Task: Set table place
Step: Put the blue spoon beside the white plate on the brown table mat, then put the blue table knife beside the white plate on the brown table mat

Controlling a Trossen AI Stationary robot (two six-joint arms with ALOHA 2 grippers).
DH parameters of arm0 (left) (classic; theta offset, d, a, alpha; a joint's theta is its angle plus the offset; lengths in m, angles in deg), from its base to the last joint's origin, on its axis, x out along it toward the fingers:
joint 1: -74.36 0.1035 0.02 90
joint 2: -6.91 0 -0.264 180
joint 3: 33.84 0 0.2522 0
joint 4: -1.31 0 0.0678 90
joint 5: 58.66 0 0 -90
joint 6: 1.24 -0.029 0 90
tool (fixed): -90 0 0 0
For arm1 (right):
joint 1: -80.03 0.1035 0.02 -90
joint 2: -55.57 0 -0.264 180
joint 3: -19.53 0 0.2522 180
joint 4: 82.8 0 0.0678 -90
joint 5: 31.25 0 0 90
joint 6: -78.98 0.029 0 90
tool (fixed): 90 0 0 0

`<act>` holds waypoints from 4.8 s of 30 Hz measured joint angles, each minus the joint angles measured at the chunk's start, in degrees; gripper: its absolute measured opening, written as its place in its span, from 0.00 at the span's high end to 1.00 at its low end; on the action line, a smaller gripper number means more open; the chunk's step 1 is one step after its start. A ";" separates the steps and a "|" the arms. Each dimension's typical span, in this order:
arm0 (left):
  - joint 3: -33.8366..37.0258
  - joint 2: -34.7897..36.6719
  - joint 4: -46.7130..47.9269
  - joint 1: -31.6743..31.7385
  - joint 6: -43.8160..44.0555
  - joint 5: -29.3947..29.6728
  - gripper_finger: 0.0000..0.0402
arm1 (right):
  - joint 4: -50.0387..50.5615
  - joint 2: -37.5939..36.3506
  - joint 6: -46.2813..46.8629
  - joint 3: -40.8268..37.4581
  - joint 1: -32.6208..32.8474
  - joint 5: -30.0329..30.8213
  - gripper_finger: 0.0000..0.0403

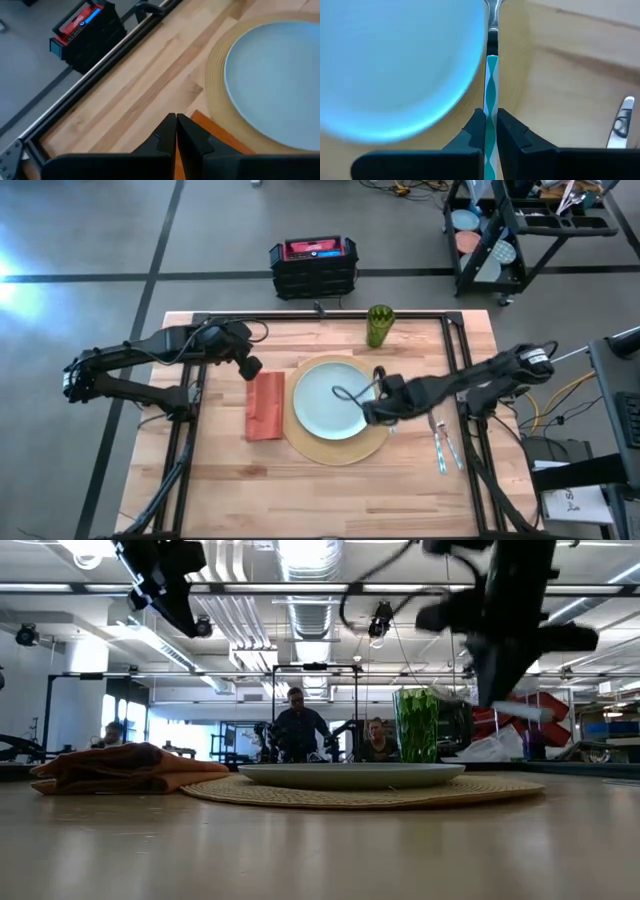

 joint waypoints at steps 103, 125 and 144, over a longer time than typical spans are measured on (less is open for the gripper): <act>-0.42 3.79 1.94 0.15 1.00 4.31 1.00 | -12.05 -5.40 32.46 -15.24 21.79 -6.10 0.99; -0.42 4.00 3.98 0.15 -0.77 4.31 1.00 | -21.27 -2.07 0.03 -15.84 -6.52 -9.00 1.00; -0.37 6.61 6.49 0.15 0.12 6.47 1.00 | -25.76 7.21 1.63 -11.78 -4.18 -13.23 0.98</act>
